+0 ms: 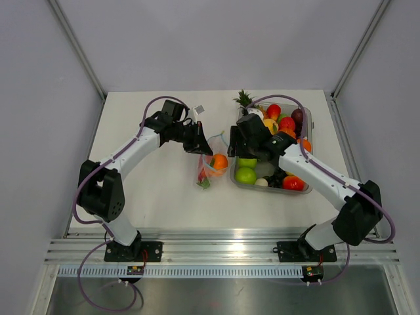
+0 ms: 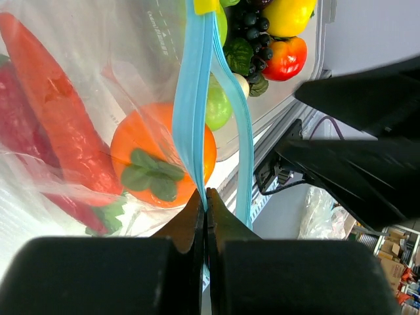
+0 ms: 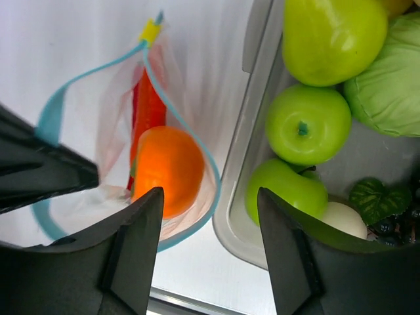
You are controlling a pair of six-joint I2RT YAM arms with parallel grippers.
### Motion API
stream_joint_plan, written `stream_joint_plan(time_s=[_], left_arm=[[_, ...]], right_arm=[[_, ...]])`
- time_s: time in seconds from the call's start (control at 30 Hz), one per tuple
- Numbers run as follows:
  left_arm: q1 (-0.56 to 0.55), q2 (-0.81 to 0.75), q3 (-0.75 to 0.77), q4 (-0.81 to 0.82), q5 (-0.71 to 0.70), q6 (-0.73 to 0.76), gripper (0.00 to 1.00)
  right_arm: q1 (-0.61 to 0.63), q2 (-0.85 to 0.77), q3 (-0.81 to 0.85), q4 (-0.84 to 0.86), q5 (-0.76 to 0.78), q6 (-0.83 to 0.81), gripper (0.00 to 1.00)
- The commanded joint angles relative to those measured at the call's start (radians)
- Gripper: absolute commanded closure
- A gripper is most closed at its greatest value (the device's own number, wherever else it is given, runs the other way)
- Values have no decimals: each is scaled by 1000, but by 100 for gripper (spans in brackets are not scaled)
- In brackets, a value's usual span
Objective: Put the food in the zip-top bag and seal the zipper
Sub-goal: Adjust the zipper food storage bag at the center of the board.
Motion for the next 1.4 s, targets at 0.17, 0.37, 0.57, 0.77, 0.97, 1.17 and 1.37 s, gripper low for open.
stream_joint_plan(time_s=[0.17, 0.37, 0.57, 0.77, 0.97, 1.17, 1.37], left_arm=[[-2, -55, 32, 25, 39, 4, 100], [-2, -38, 90, -120, -50, 117, 100], [-3, -20, 142, -262, -260, 162, 61], [-6, -44, 101, -242, -297, 139, 65], [-19, -40, 80, -227, -328, 113, 49], [-22, -29, 78, -205, -303, 104, 66], [-34, -15, 72, -184, -248, 64, 100]], right_arm=[[-19, 90, -20, 78, -80, 7, 75], [-19, -4, -55, 227, -151, 24, 100], [-14, -7, -35, 209, -123, 59, 100], [-11, 2, -61, 233, -145, 91, 100], [-6, 2, -63, 232, -149, 88, 100], [-8, -2, -70, 225, -142, 88, 100], [-8, 16, -77, 221, -134, 93, 100]])
